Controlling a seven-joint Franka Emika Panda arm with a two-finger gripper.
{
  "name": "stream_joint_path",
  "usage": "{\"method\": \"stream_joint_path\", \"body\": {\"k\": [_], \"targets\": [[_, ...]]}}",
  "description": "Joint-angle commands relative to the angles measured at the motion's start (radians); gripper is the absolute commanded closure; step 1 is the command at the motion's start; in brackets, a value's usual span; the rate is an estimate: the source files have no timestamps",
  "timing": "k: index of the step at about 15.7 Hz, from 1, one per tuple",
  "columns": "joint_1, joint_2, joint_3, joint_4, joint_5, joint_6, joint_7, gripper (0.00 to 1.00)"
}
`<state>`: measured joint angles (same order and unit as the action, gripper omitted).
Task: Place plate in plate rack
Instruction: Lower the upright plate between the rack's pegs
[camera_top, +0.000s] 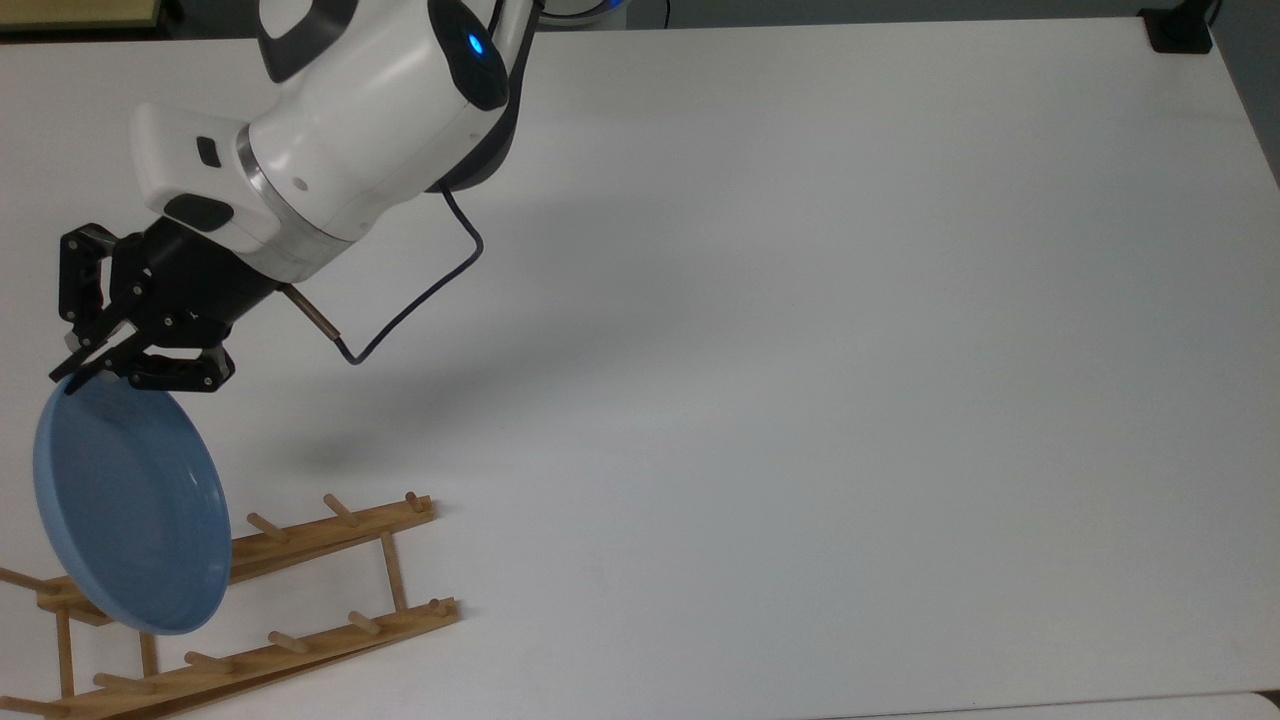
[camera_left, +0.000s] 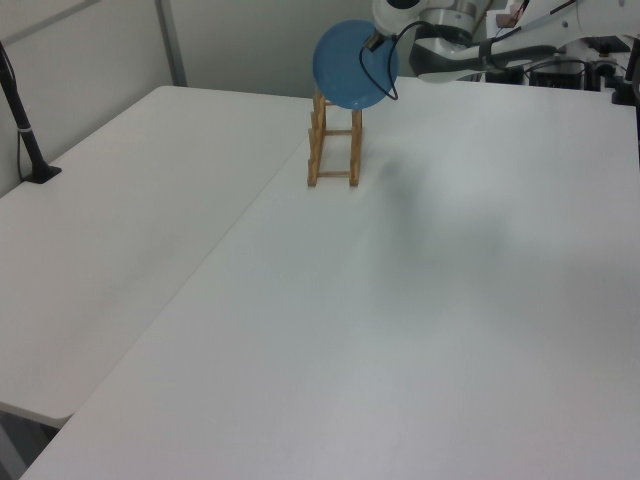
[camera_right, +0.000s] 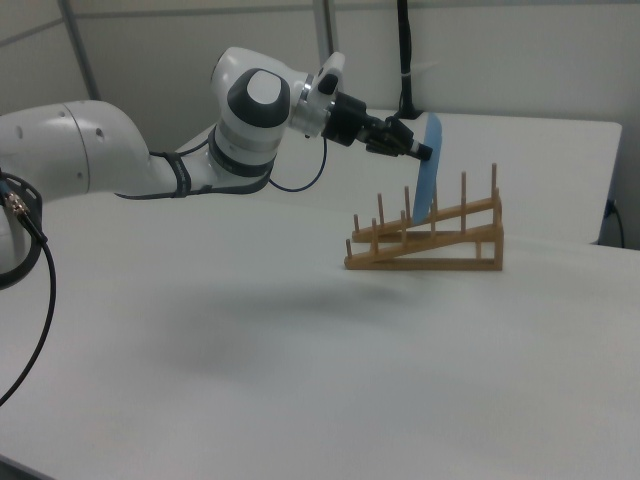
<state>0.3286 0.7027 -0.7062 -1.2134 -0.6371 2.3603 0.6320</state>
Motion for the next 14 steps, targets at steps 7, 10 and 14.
{"method": "stream_joint_path", "body": {"k": [7,10,14], "targets": [[-0.007,0.063,0.004,0.058,-0.023,-0.019,0.106,1.00],[-0.008,0.102,0.005,0.100,-0.023,-0.018,0.152,1.00],[-0.008,0.112,0.005,0.100,-0.024,-0.012,0.164,1.00]]}}
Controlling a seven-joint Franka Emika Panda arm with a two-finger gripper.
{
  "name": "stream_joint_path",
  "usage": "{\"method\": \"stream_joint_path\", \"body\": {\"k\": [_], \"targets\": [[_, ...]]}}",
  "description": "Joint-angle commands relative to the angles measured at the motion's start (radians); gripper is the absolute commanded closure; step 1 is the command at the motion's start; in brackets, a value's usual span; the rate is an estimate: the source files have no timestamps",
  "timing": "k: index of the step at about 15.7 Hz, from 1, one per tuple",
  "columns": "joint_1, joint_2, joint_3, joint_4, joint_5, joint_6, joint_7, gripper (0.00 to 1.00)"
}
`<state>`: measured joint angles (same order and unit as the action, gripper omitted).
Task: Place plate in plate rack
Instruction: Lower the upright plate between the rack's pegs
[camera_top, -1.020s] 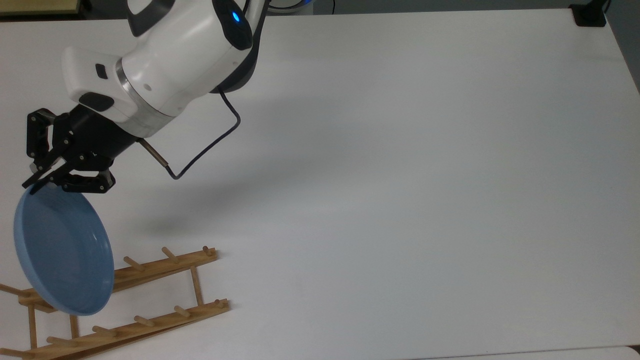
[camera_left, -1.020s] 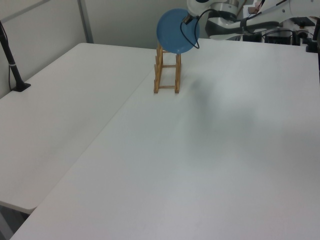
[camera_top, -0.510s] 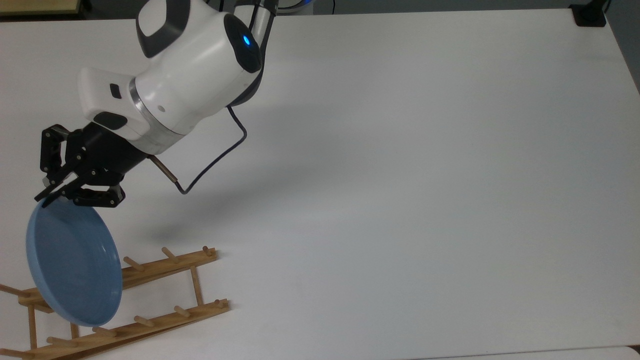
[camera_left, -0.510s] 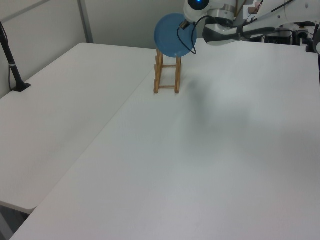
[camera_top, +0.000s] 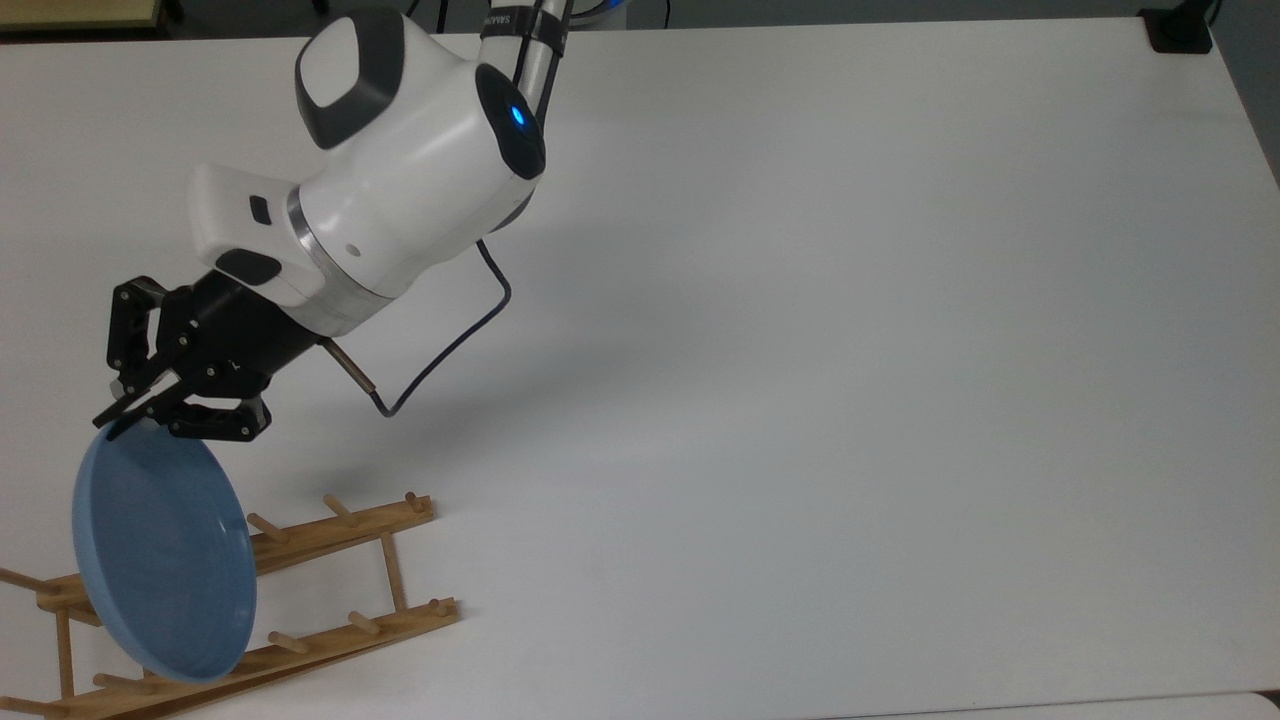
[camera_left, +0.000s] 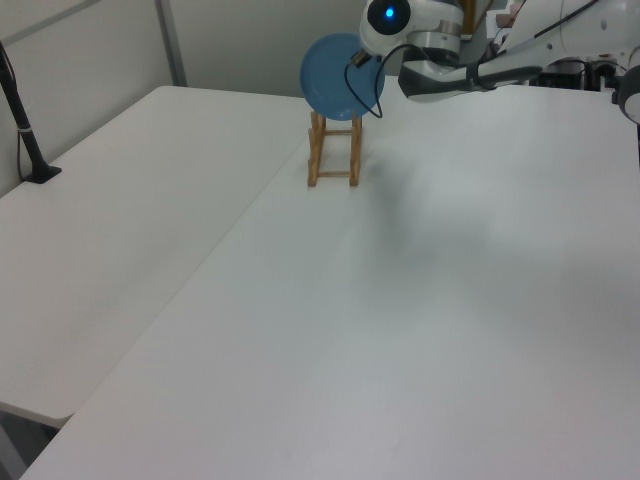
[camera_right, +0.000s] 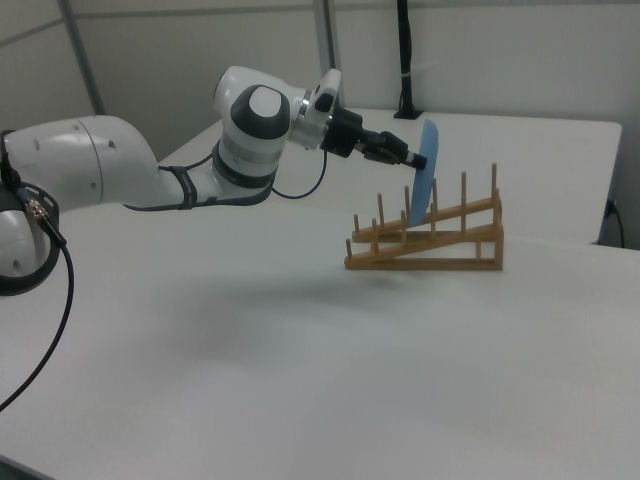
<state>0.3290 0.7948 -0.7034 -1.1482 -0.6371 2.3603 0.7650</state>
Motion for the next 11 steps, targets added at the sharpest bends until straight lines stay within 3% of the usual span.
{"method": "stream_joint_path", "body": {"k": [1,11], "targets": [[-0.010,0.029,0.002,0.035,-0.024,-0.012,0.031,1.00],[-0.011,0.083,0.002,0.033,-0.038,0.031,0.031,1.00]]}}
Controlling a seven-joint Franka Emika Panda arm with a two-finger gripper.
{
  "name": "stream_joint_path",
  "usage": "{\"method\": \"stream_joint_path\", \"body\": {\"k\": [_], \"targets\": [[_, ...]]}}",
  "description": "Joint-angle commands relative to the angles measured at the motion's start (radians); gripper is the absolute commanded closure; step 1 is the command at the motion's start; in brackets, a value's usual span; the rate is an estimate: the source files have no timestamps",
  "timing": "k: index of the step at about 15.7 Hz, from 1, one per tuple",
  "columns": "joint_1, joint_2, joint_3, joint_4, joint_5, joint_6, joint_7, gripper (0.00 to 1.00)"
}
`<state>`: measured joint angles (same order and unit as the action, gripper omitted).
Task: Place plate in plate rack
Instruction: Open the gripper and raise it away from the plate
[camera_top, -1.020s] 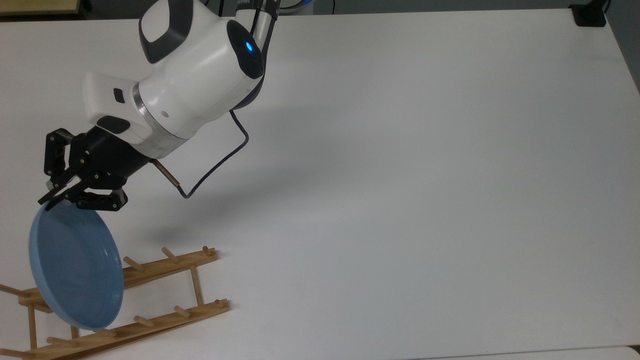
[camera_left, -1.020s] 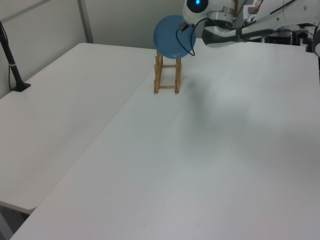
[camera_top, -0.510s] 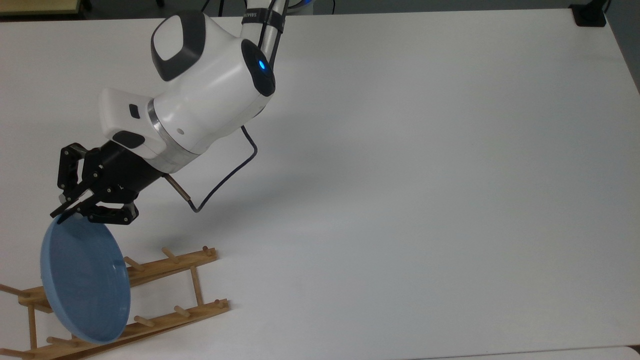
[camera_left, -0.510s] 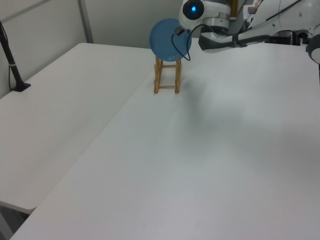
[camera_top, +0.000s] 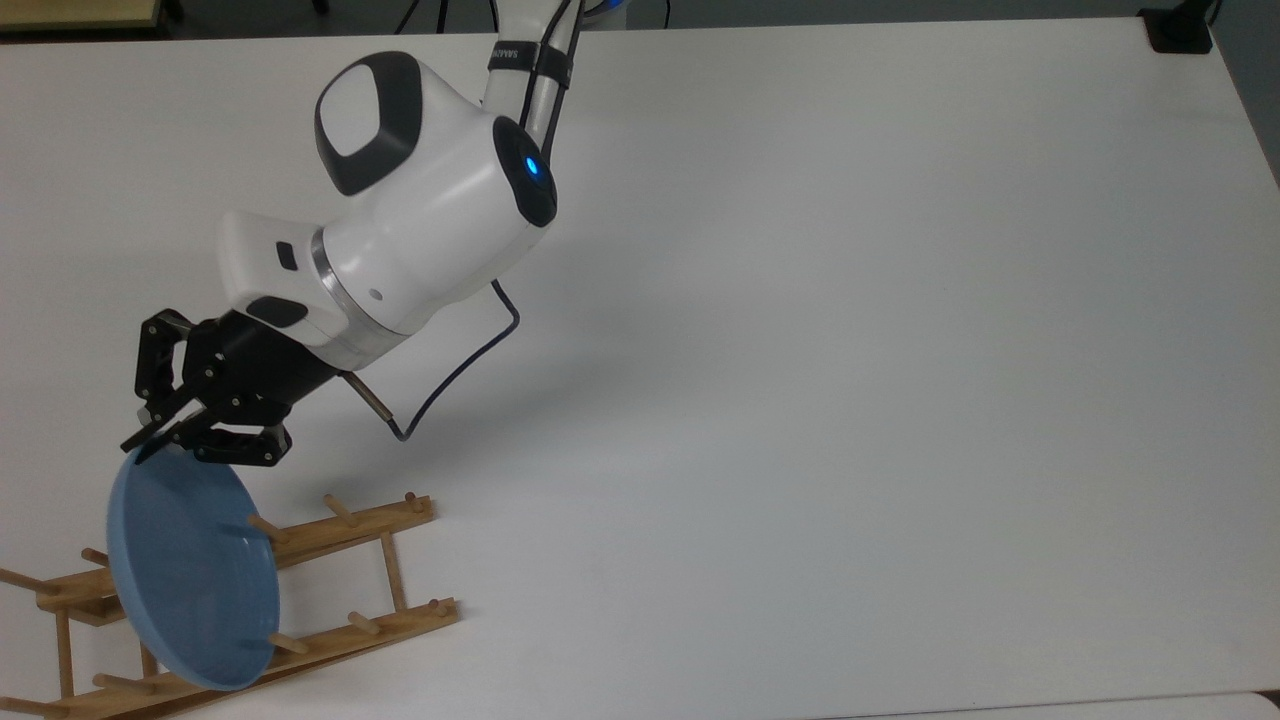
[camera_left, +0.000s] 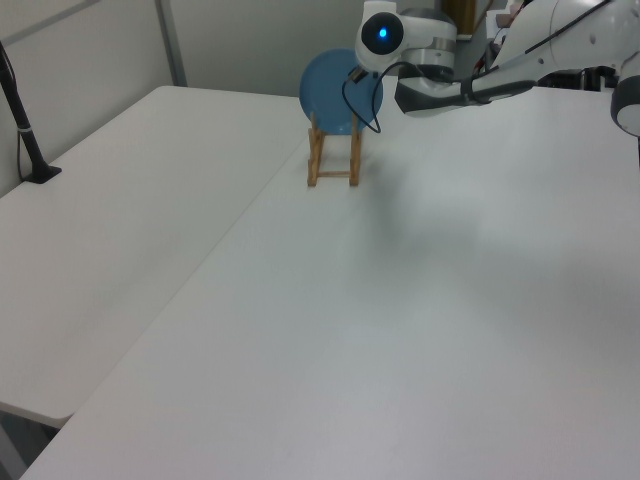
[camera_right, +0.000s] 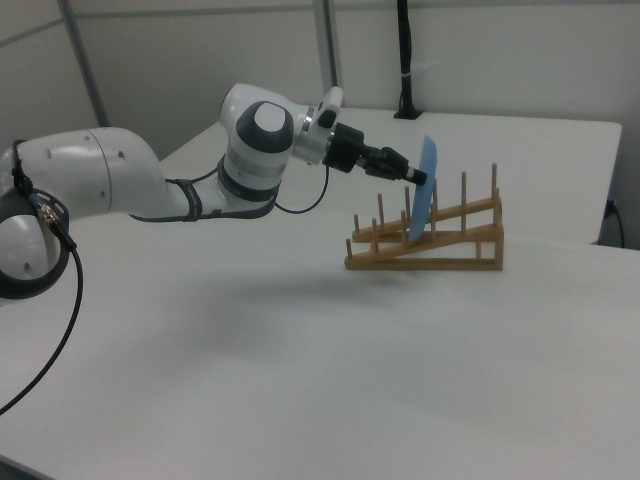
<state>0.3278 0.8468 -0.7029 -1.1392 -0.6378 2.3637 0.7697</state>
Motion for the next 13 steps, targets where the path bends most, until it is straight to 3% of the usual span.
{"method": "stream_joint_path", "body": {"k": [1,5,7,8,9,10,13], "targets": [[-0.012,0.032,0.002,0.025,-0.037,0.031,0.026,1.00],[-0.015,0.032,0.002,0.022,-0.037,0.032,0.030,0.97],[-0.018,0.032,0.002,0.022,-0.037,0.032,0.051,0.73],[-0.018,0.032,0.002,0.021,-0.037,0.032,0.057,0.54],[-0.018,0.031,0.002,0.022,-0.037,0.032,0.072,0.16],[-0.018,0.031,0.002,0.022,-0.037,0.032,0.092,0.00],[-0.018,0.014,0.002,0.025,-0.036,0.035,0.189,0.00]]}}
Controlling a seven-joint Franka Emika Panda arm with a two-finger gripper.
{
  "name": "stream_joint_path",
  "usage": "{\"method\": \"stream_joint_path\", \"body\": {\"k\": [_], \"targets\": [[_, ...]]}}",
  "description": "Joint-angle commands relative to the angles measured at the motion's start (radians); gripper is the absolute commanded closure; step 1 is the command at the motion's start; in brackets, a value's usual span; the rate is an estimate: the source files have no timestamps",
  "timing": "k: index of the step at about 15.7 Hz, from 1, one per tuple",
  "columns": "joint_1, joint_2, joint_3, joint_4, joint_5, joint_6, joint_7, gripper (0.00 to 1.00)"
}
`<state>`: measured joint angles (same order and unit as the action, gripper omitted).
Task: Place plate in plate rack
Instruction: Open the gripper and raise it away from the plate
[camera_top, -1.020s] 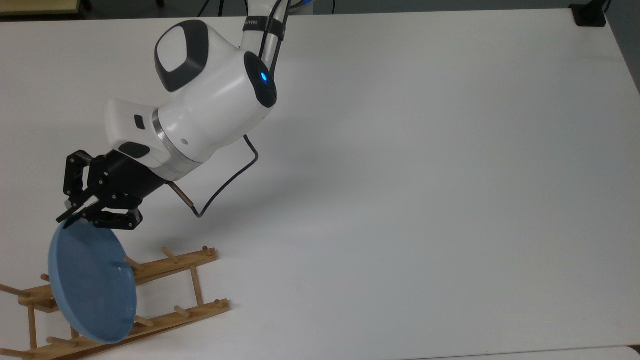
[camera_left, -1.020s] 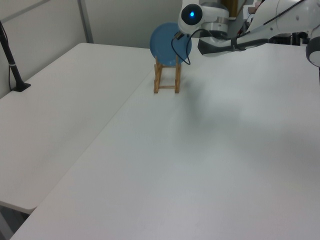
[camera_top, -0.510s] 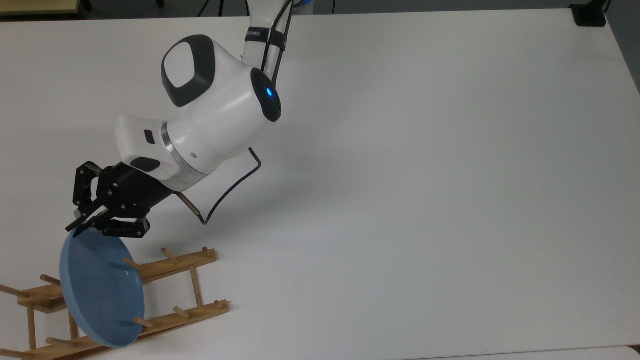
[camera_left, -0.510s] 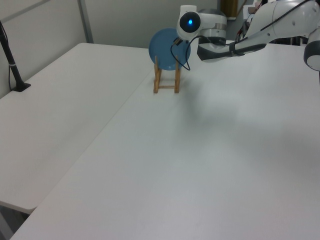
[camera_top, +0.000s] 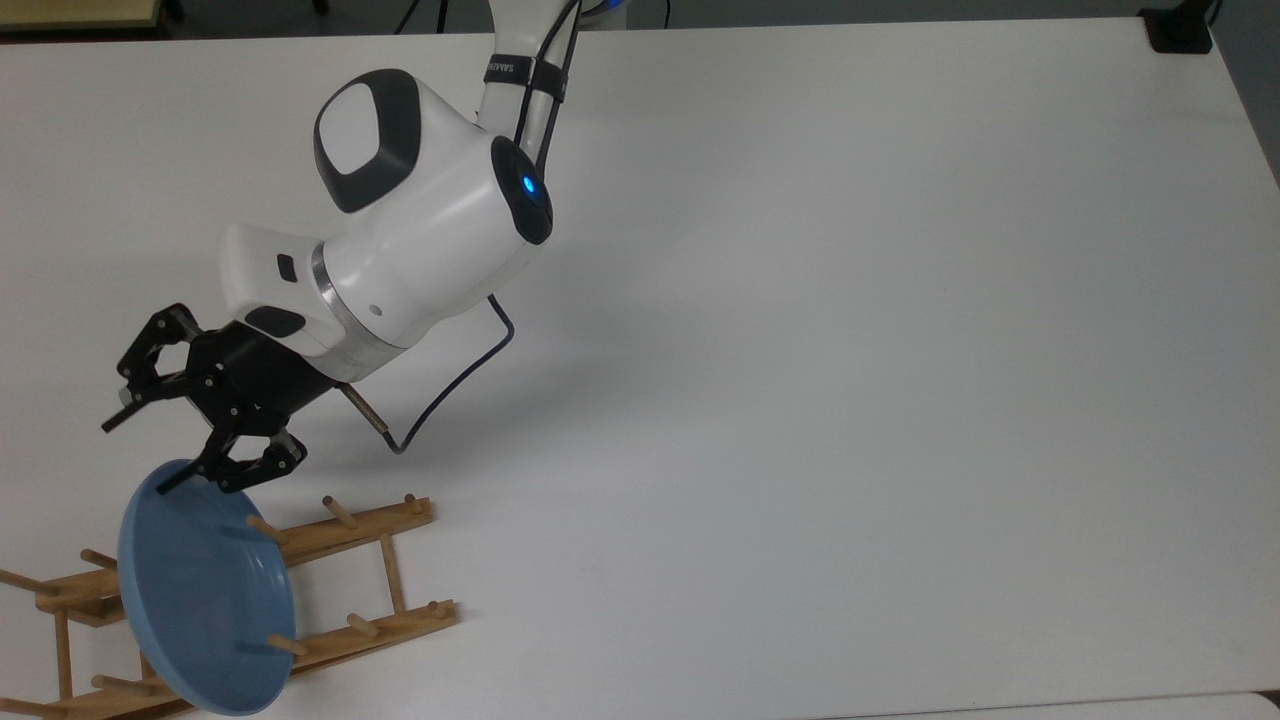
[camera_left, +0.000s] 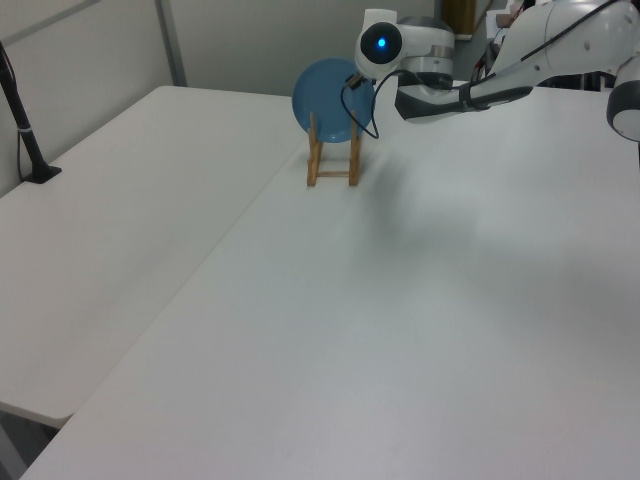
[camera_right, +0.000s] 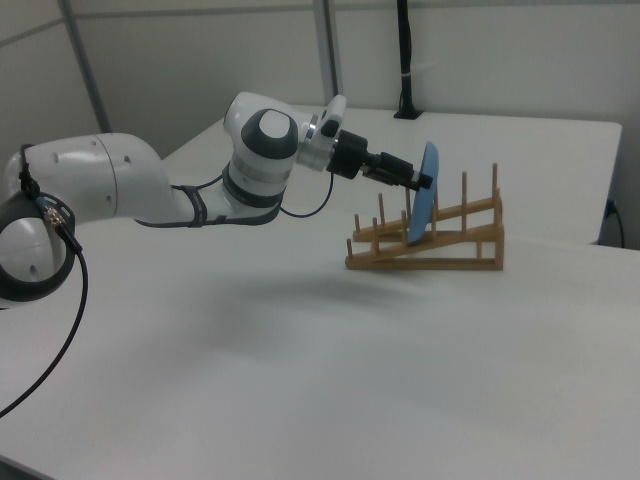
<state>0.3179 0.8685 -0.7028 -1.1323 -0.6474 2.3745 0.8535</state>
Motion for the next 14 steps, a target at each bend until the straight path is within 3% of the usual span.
{"method": "stream_joint_path", "body": {"k": [1,3,5,7,11,14], "targets": [[-0.008,-0.028,0.003,0.019,-0.024,0.028,0.133,0.00],[-0.013,-0.078,0.037,0.017,-0.012,0.061,0.169,0.00],[-0.017,-0.158,0.113,0.005,0.000,0.060,0.179,0.00],[-0.017,-0.236,0.163,-0.058,0.040,0.054,0.176,0.00],[-0.017,-0.460,0.285,-0.268,0.257,0.002,0.041,0.00],[-0.019,-0.635,0.354,-0.417,0.515,-0.170,-0.236,0.00]]}}
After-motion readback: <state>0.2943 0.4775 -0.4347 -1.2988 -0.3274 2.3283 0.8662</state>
